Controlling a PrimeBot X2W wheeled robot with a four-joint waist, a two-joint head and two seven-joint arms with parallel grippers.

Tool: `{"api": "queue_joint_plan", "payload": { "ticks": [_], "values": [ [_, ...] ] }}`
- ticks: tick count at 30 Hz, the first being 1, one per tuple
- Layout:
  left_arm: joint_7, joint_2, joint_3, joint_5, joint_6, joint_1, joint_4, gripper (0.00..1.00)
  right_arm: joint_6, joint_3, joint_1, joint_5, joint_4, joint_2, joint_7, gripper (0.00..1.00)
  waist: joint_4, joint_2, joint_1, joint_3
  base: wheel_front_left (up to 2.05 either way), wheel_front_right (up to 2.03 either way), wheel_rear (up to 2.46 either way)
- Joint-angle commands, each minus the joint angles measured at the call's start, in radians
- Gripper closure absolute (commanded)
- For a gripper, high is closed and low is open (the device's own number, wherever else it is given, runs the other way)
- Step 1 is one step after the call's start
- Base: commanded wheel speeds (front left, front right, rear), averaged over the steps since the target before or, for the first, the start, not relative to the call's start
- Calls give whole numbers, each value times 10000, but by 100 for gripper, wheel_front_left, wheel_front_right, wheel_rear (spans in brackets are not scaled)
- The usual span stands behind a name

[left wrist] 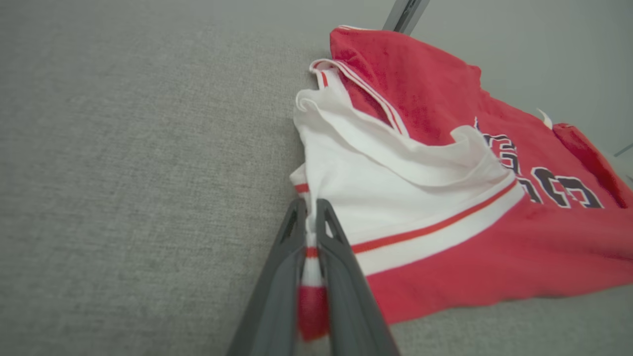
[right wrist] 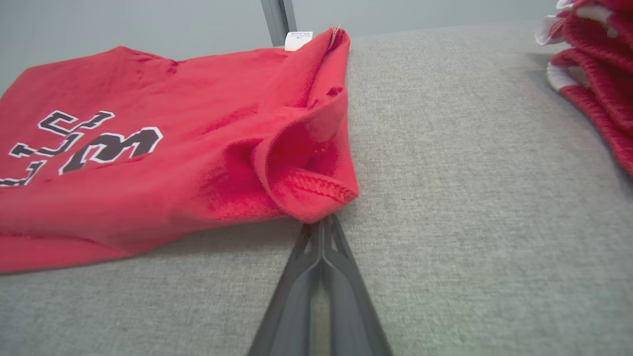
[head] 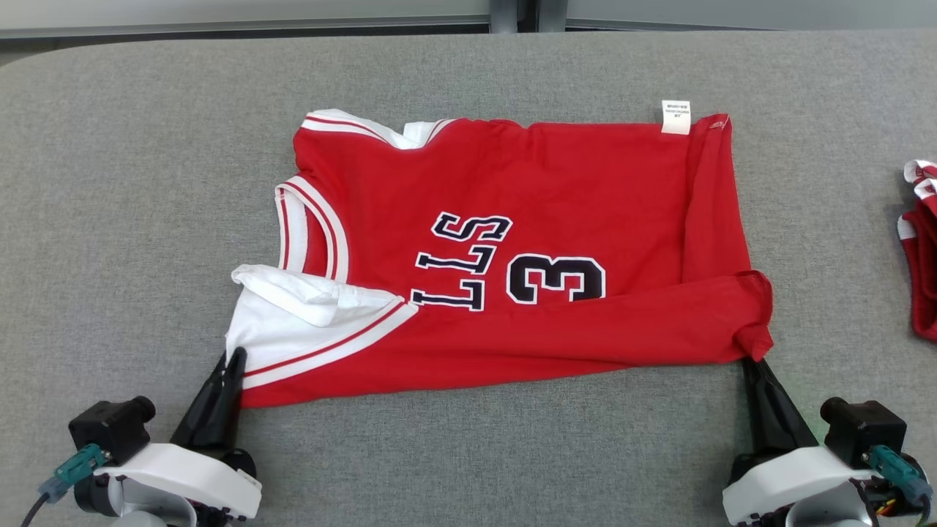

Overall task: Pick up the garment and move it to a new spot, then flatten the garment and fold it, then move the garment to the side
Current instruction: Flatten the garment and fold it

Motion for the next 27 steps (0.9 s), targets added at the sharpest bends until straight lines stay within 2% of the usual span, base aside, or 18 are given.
{"api": "queue_joint_plan", "payload": {
  "ticks": [1,11,19,27],
  "values": [
    [-70,135,119,22,81,71,-142,100,-5,-17,152,-20,-148,-22,46,100,19,0,0,-49,0,0,0],
    [461,650,347,-225,471,939,-1494,100,-5,31,1509,109,-1598,-20,541,100,4,0,0,-471,0,0,0],
    [785,621,265,-321,786,1432,-2082,100,-5,-31,1944,201,-2188,-20,689,100,-117,0,0,-777,0,0,0],
    [898,610,201,-366,884,1579,-2251,100,-5,-105,2029,208,-2396,-20,760,100,-135,0,0,-921,0,0,0]
  ]
}}
